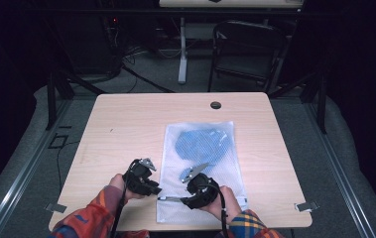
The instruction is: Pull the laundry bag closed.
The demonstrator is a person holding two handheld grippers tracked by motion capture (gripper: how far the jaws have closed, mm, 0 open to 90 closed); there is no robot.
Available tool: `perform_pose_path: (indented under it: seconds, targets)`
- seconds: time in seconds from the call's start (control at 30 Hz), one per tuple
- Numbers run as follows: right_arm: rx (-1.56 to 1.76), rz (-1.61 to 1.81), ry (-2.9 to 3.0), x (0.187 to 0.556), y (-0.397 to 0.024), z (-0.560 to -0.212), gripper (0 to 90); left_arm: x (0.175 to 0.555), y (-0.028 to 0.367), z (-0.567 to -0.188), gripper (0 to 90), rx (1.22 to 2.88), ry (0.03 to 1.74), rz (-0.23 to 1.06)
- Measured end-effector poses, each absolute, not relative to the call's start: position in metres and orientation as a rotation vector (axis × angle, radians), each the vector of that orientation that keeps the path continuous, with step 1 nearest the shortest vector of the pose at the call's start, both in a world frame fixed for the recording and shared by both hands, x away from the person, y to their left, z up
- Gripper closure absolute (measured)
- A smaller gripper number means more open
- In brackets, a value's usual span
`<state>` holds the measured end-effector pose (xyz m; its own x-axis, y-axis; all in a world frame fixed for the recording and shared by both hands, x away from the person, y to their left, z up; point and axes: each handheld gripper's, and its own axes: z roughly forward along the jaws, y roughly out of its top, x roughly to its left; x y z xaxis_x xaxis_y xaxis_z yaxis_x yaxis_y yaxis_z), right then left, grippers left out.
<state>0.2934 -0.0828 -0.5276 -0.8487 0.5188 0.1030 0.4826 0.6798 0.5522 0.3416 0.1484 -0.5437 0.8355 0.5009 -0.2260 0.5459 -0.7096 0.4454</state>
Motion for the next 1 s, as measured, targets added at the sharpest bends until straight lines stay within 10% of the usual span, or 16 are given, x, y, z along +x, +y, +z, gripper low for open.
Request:
perform_pose_path:
  seconds: [1.0]
  targets:
    - [0.851,0.865,2.921,0.305,-0.022,-0.554,74.1,0.346,0.139,-0.557,81.9,2.555,0.77,-0.22]
